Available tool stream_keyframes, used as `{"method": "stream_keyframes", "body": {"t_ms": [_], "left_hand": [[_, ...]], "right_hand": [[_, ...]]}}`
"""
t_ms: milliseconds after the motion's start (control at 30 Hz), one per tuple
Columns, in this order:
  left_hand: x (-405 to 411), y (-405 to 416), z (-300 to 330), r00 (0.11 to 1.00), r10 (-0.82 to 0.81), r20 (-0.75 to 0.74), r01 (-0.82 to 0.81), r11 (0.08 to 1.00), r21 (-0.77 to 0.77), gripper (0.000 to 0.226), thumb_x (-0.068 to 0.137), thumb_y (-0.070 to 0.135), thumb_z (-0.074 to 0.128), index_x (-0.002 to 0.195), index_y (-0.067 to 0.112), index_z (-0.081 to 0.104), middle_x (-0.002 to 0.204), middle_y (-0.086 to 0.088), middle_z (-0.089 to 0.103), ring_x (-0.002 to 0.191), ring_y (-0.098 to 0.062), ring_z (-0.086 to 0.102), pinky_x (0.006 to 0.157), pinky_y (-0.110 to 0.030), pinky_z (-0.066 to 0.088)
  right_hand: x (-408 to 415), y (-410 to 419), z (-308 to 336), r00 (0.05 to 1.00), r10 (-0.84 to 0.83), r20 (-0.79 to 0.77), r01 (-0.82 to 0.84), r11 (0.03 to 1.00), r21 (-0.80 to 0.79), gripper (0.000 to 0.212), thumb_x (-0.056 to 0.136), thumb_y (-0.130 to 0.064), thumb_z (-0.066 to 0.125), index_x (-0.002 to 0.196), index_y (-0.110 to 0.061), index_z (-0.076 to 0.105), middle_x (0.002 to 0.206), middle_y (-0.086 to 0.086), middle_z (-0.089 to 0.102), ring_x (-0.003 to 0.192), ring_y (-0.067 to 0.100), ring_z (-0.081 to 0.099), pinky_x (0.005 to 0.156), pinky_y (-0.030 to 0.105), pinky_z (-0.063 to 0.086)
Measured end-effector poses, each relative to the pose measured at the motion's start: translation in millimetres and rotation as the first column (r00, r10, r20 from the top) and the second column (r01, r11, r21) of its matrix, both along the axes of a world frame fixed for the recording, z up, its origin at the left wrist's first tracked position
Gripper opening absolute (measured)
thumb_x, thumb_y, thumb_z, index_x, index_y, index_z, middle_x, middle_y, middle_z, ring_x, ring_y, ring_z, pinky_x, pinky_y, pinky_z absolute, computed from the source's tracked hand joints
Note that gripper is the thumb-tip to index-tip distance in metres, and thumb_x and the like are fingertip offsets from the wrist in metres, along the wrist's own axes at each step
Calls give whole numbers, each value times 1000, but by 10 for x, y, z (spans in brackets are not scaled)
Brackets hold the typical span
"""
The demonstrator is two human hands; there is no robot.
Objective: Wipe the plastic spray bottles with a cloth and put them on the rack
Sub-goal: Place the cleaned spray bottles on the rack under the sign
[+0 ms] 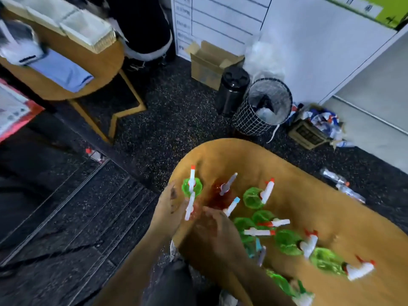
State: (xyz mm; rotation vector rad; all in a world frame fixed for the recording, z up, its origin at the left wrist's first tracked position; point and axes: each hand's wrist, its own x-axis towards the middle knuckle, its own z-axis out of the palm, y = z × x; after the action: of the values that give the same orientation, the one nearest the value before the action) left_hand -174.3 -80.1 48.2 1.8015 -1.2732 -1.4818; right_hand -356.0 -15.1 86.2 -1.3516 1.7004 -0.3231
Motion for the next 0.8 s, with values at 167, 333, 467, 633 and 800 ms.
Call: {"method": "stream_keyframes", "body": {"t_ms": [167,333,467,633,800], "left_hand": [[-66,-586,-316,996,-86,23,84,993,85,65,100,46,64,156,22,43,142,-3,60,125,-19,63,101,-43,57],[-166,-923,-473,976,-203,80,192,973,131,73,86,61,66,151,34,46,139,6,60,127,-15,60,108,-48,52],[-171,-1034,-622,964,-254,77,240,957,161,82,81,61,70,153,33,43,124,10,64,114,-16,66,102,-50,56],[-175,-1087,-666,990,-142,-26,144,981,133,55,97,36,69,147,39,48,121,2,67,92,-16,78,87,-43,65],[-89,-991,-666,995,-64,-76,71,993,91,46,103,13,66,146,26,55,126,-6,66,104,-11,73,92,-42,64]], "right_hand": [[344,-330,-279,995,-68,-76,80,983,168,43,101,-38,61,141,-23,57,132,-3,61,122,22,61,99,32,48],[521,-530,-590,973,-19,-231,73,972,225,47,94,-65,55,123,-30,62,118,-6,60,103,17,65,87,38,54],[576,-603,-682,967,-22,-254,75,977,201,49,95,-64,56,131,-30,59,120,-3,58,102,21,66,86,39,54],[598,-592,-750,980,-64,-187,95,982,162,27,99,-41,64,120,-25,64,118,-3,60,94,18,64,82,38,54],[519,-591,-747,972,-190,-137,213,961,179,12,97,-31,65,104,-25,73,109,-8,63,93,12,60,77,31,44]]}}
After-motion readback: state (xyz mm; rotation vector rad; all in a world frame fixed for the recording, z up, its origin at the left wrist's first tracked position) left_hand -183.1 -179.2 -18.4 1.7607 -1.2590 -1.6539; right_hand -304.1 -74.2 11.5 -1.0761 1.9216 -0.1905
